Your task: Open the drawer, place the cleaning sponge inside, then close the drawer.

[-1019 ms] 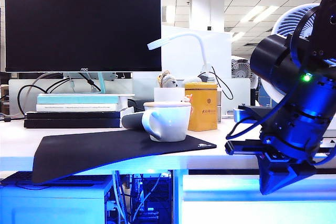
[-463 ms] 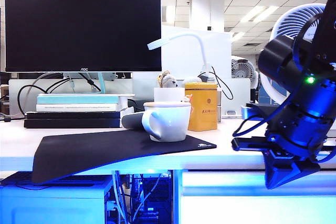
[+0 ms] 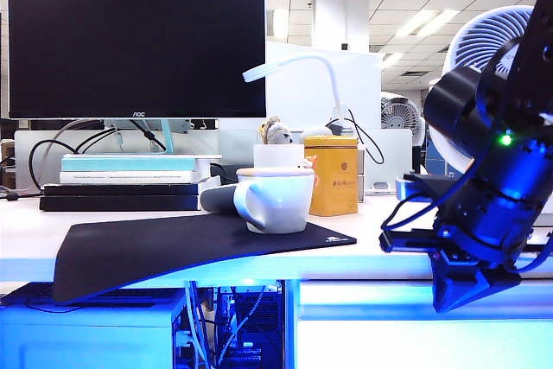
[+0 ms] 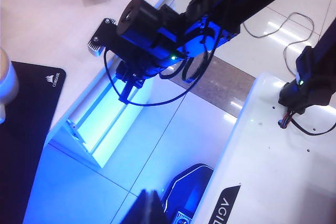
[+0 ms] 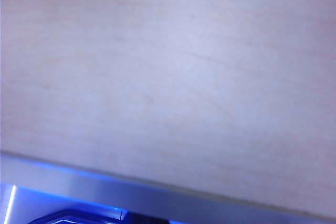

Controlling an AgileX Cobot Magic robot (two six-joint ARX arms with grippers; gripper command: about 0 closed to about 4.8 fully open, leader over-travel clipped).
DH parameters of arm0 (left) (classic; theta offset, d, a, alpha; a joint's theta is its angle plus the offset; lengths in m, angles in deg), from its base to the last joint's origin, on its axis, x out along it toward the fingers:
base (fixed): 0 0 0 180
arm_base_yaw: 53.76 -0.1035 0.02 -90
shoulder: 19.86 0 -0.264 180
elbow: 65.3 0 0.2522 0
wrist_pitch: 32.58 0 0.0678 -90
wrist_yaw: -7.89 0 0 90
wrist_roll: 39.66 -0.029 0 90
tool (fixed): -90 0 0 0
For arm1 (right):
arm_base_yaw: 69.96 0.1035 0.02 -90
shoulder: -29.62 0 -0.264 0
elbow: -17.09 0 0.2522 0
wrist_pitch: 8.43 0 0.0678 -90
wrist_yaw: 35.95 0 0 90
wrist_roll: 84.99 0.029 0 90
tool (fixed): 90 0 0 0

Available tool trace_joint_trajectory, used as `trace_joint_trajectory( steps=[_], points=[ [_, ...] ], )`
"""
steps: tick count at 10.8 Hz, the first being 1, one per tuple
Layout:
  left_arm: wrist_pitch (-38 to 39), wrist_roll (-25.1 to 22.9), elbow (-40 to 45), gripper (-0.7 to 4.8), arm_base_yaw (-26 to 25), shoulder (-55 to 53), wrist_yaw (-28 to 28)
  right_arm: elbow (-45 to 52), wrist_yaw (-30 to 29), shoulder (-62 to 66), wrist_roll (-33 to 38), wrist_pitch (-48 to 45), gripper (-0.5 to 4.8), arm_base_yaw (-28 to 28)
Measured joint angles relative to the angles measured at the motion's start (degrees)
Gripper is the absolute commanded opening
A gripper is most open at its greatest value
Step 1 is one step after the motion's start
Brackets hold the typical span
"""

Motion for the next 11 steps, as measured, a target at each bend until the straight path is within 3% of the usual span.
trace_joint_trajectory(
  steps=[11],
  points=[
    [0.20, 0.00, 0.00, -0.06, 0.00, 0.02, 0.00, 0.04, 0.76, 1.40, 0.00, -6.97, -0.05, 0.02]
  ],
)
